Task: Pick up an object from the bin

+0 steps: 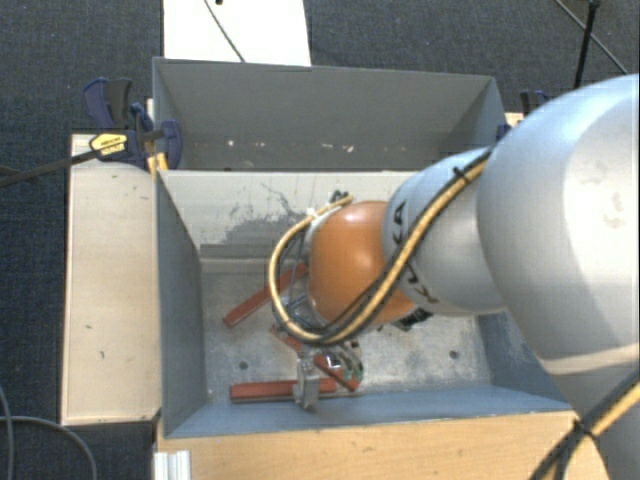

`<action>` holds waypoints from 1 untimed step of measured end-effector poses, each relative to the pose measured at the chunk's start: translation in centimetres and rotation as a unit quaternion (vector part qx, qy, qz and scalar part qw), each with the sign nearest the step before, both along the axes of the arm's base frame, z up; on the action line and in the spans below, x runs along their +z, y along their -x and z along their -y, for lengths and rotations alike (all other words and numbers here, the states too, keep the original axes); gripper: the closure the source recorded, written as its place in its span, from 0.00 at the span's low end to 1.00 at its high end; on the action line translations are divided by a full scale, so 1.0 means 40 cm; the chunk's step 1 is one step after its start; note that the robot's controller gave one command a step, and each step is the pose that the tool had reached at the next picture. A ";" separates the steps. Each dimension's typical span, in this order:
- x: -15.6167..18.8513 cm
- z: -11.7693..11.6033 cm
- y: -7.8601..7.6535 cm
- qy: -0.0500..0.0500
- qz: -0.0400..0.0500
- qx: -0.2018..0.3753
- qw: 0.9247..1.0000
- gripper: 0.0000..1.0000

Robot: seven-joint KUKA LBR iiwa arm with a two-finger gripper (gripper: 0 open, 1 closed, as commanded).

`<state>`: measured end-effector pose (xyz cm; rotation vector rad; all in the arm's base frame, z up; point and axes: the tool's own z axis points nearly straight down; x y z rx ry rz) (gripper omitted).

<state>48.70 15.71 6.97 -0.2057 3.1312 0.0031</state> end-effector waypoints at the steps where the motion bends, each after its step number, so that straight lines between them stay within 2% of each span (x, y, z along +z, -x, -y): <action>1: 0.003 0.122 -0.026 0.001 -0.001 -0.041 0.999 0.00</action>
Offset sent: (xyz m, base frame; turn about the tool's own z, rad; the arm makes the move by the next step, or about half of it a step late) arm 0.0090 -0.0470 0.0003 0.0751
